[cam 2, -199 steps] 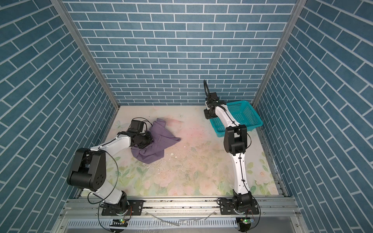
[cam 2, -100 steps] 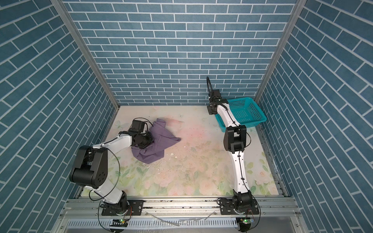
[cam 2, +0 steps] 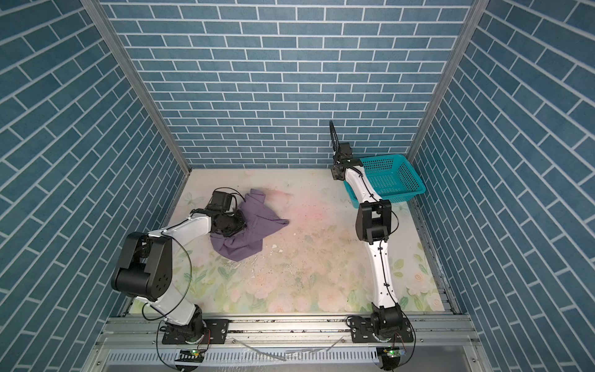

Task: Fold and stack the trousers
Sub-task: Move the basket to the top-right of the table, then flatten out the trousers at the center of the table.

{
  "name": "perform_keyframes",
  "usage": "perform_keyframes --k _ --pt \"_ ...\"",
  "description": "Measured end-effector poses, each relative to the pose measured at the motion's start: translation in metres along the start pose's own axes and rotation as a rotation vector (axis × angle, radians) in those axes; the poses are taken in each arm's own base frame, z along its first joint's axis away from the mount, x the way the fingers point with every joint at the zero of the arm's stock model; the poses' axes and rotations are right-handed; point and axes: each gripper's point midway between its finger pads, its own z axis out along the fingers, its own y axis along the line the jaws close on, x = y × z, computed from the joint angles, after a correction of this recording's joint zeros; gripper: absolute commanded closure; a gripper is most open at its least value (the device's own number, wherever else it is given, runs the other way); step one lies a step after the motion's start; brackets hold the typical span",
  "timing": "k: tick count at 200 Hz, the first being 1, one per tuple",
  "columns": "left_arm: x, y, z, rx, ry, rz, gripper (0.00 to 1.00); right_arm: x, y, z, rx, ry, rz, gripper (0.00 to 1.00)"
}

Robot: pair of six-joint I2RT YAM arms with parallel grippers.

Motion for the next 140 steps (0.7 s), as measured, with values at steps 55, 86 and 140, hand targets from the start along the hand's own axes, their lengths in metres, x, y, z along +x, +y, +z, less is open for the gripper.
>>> perform_keyframes --k 55,86,140 --pt "-0.008 -0.069 -0.065 0.121 -0.099 0.135 1.0 -0.021 0.01 -0.109 -0.034 -0.112 0.054 0.39" --pt "-0.014 -0.122 -0.129 0.24 -0.198 0.235 1.0 -0.037 0.04 -0.219 -0.088 -0.311 0.062 0.34" --pt "-0.023 -0.166 -0.231 0.381 -0.334 0.332 0.96 0.021 0.119 -0.263 -0.291 -0.328 0.07 0.3"
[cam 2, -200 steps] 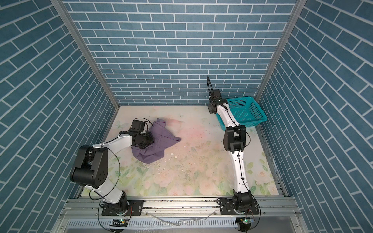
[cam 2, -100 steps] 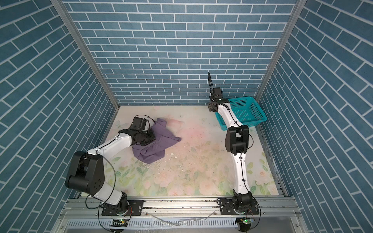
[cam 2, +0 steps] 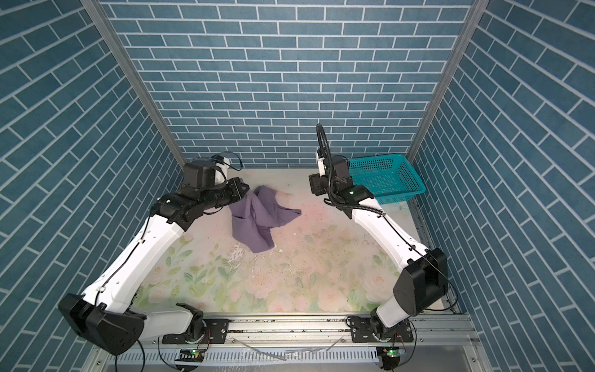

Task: Fold and stack the trousers
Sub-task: Flatten out the trousers at the center of the table.

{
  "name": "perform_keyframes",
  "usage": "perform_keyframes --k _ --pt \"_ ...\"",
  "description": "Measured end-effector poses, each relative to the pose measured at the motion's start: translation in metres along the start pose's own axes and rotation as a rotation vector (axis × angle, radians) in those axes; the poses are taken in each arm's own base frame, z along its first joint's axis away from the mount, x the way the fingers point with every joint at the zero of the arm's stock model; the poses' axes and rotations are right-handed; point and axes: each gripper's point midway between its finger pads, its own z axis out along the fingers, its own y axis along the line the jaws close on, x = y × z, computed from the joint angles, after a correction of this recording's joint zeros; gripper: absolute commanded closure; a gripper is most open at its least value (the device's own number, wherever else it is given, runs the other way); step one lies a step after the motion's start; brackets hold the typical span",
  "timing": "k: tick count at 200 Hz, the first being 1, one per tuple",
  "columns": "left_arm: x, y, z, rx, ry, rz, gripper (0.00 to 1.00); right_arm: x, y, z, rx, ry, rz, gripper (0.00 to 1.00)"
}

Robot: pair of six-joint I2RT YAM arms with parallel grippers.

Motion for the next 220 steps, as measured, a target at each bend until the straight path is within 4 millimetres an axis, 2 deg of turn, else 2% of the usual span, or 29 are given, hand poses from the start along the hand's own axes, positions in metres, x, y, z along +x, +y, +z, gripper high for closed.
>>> perform_keyframes --k 15,32,44,54,60,69,84,96,108,117,135,154,175,194,207,220 --pt "-0.012 -0.007 -0.021 0.004 -0.052 0.035 0.91 0.03 0.013 0.014 -0.034 0.074 0.016 0.3" --pt "-0.019 0.001 -0.048 -0.057 -0.121 0.068 0.86 0.06 0.026 0.031 -0.07 0.158 0.036 0.3" --pt "-0.022 0.016 -0.063 -0.125 -0.166 0.075 0.73 0.075 0.033 0.04 -0.091 0.2 0.055 0.3" --pt "-0.02 0.036 -0.07 -0.189 -0.191 0.048 0.51 0.085 0.038 0.045 -0.104 0.229 0.071 0.3" --pt "-0.016 0.051 -0.07 -0.232 -0.191 0.032 0.36 0.091 0.039 0.047 -0.109 0.245 0.078 0.3" --pt "-0.008 0.079 -0.07 -0.306 -0.178 -0.01 0.27 0.098 0.04 0.049 -0.112 0.262 0.087 0.3" --pt "0.014 0.128 -0.06 -0.42 -0.119 -0.097 0.21 0.107 0.04 0.05 -0.11 0.283 0.095 0.3" --pt "0.04 0.164 -0.046 -0.507 -0.032 -0.158 0.18 0.111 0.039 0.05 -0.107 0.292 0.097 0.29" --pt "0.064 0.184 -0.035 -0.552 0.053 -0.19 0.17 0.116 0.038 0.05 -0.103 0.302 0.095 0.29" --pt "0.074 0.188 -0.029 -0.556 0.092 -0.202 0.17 0.119 0.038 0.05 -0.1 0.309 0.094 0.29" --pt "0.075 0.179 -0.022 -0.517 0.106 -0.195 0.16 0.124 0.037 0.051 -0.102 0.325 0.094 0.29" --pt "0.067 0.15 -0.003 -0.451 0.115 -0.131 0.17 0.13 0.039 0.054 -0.12 0.347 0.105 0.33" --pt "0.061 0.096 0.039 -0.347 0.16 -0.002 0.24 0.141 0.043 0.059 -0.164 0.387 0.146 0.42" --pt "0.073 0.055 0.084 -0.273 0.225 0.095 0.23 0.143 0.035 0.062 -0.188 0.406 0.211 0.47" --pt "0.089 0.038 0.11 -0.253 0.276 0.146 0.21 0.141 0.02 0.062 -0.182 0.4 0.268 0.49" --pt "0.106 0.03 0.133 -0.256 0.326 0.186 0.19 0.143 0.001 0.059 -0.164 0.396 0.323 0.51"
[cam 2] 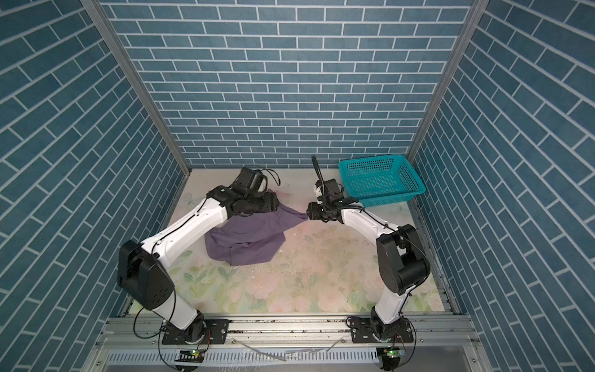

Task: Fold and stack the trousers
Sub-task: Flatten out the trousers at the center of the table.

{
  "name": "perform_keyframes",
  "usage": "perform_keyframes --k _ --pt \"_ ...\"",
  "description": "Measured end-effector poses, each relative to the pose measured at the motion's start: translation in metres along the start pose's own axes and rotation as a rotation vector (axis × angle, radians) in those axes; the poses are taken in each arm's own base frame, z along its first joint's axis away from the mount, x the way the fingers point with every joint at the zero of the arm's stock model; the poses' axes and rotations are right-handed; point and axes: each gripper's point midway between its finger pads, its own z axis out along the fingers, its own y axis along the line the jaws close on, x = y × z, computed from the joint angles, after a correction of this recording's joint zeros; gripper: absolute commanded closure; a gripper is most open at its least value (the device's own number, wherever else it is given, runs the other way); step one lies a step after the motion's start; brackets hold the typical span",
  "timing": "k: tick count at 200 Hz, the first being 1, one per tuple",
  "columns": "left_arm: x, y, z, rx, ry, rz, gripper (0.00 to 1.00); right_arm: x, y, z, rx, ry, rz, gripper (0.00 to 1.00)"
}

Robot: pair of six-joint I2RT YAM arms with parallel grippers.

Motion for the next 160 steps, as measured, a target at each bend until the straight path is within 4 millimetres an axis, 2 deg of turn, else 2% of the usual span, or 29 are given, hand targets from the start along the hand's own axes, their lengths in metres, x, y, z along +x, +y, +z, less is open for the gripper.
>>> perform_keyframes --k 21,32,57,92,107,117,128,137,145,160 --pt "0.009 -0.014 0.034 -0.035 0.06 0.055 0.18 0.004 -0.029 -0.017 0.022 -0.012 0.073 0.51" --pt "0.015 -0.015 0.05 -0.059 0.091 0.073 0.18 0.003 -0.037 -0.027 0.037 -0.026 0.088 0.51" --pt "0.024 -0.008 0.079 -0.144 0.136 0.107 0.17 0.003 -0.032 -0.044 0.035 -0.054 0.077 0.51" --pt "0.036 0.011 0.111 -0.252 0.185 0.14 0.24 -0.002 -0.029 -0.055 0.032 -0.084 0.067 0.51" --pt "0.044 0.016 0.123 -0.268 0.212 0.149 0.35 -0.002 -0.029 -0.055 0.036 -0.083 0.068 0.51" --pt "0.047 0.019 0.129 -0.274 0.225 0.154 0.51 -0.002 -0.029 -0.055 0.036 -0.083 0.068 0.51" --pt "0.046 0.021 0.136 -0.28 0.234 0.161 0.79 -0.001 -0.03 -0.055 0.04 -0.08 0.07 0.51" --pt "0.042 0.022 0.139 -0.279 0.231 0.157 0.92 0.0 -0.031 -0.055 0.043 -0.077 0.071 0.51" --pt "0.037 0.02 0.14 -0.273 0.224 0.154 1.0 0.001 -0.031 -0.055 0.045 -0.074 0.071 0.51" --pt "0.027 0.017 0.138 -0.257 0.211 0.163 1.0 0.003 -0.033 -0.055 0.054 -0.068 0.072 0.51"
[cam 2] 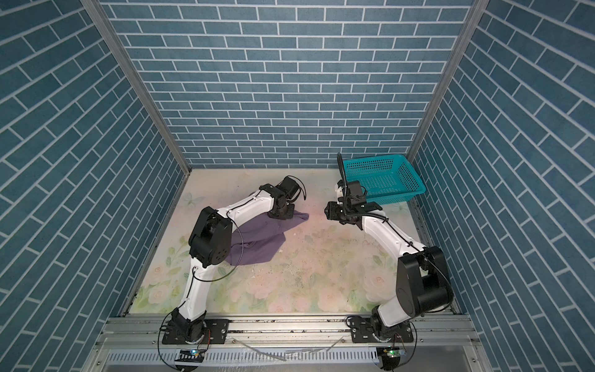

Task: Fold and stack the trousers
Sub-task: Flatten out the trousers at the center of the table.

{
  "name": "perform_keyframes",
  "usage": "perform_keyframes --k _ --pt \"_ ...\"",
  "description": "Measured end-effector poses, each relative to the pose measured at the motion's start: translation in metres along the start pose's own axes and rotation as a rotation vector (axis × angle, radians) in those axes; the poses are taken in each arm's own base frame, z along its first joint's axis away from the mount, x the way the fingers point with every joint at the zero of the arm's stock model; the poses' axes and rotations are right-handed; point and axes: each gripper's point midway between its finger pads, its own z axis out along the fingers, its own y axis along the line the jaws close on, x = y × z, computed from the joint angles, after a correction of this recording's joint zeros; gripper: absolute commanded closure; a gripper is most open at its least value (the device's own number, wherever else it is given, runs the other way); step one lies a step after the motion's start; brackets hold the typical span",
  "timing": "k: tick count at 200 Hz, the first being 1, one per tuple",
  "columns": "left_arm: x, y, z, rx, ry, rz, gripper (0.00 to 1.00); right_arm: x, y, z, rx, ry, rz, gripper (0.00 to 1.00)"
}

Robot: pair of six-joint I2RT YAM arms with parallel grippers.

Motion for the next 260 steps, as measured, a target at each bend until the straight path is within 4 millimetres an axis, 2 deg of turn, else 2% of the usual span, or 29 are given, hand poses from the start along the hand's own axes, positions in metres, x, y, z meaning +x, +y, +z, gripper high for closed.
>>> perform_keyframes --k 17,23,31,42,50,63,74,82,98,113,132,146,156,167,180,190,211,237,260 --pt "-0.012 -0.002 -0.013 0.017 -0.022 0.006 1.0 0.001 -0.002 0.0 0.011 0.005 -0.003 0.51" --pt "-0.018 -0.003 -0.021 0.026 -0.033 0.012 1.0 0.002 -0.003 0.0 0.013 0.005 -0.004 0.54" --pt "-0.027 -0.006 -0.036 0.039 -0.053 0.024 1.0 0.001 -0.002 0.0 0.012 0.005 -0.004 0.61" --pt "-0.046 -0.011 -0.063 0.07 -0.1 0.037 1.0 0.0 0.0 0.0 -0.002 -0.001 -0.012 0.63" --pt "-0.064 -0.016 -0.089 0.1 -0.154 0.047 1.0 -0.003 0.004 -0.001 -0.02 -0.015 -0.016 0.63" --pt "-0.094 -0.025 -0.143 0.168 -0.267 0.06 1.0 -0.009 0.013 -0.005 -0.067 -0.057 -0.025 0.61" --pt "-0.114 -0.032 -0.198 0.239 -0.381 0.071 1.0 -0.013 0.02 -0.013 -0.11 -0.097 -0.032 0.57" --pt "-0.122 -0.034 -0.237 0.291 -0.454 0.078 1.0 -0.015 0.025 -0.02 -0.133 -0.12 -0.036 0.52" --pt "-0.124 -0.034 -0.312 0.391 -0.58 0.096 1.0 -0.024 0.034 -0.037 -0.17 -0.18 -0.052 0.43" --pt "-0.115 -0.026 -0.37 0.46 -0.671 0.105 1.0 -0.034 0.043 -0.057 -0.197 -0.245 -0.071 0.36" --pt "-0.101 -0.009 -0.423 0.513 -0.765 0.106 0.99 -0.043 0.053 -0.086 -0.227 -0.327 -0.092 0.27" --pt "-0.091 0.011 -0.443 0.515 -0.808 0.09 0.99 -0.048 0.059 -0.106 -0.249 -0.379 -0.092 0.24" --pt "-0.086 0.029 -0.447 0.499 -0.825 0.065 0.99 -0.051 0.063 -0.117 -0.265 -0.409 -0.094 0.23" --pt "-0.083 0.052 -0.442 0.482 -0.828 0.019 0.99 -0.052 0.068 -0.124 -0.28 -0.428 -0.094 0.23" --pt "-0.078 0.08 -0.424 0.454 -0.81 -0.049 0.99 -0.051 0.074 -0.126 -0.295 -0.43 -0.097 0.23" --pt "-0.073 0.099 -0.403 0.424 -0.778 -0.102 0.99 -0.047 0.08 -0.121 -0.307 -0.412 -0.105 0.23" --pt "-0.062 0.117 -0.358 0.403 -0.699 -0.179 0.99 -0.034 0.103 -0.098 -0.342 -0.322 -0.138 0.24" --pt "-0.043 0.129 -0.304 0.396 -0.594 -0.263 1.0 -0.025 0.148 -0.059 -0.412 -0.204 -0.19 0.3" --pt "-0.028 0.156 -0.257 0.366 -0.511 -0.395 1.0 -0.016 0.169 -0.029 -0.426 -0.14 -0.215 0.33"
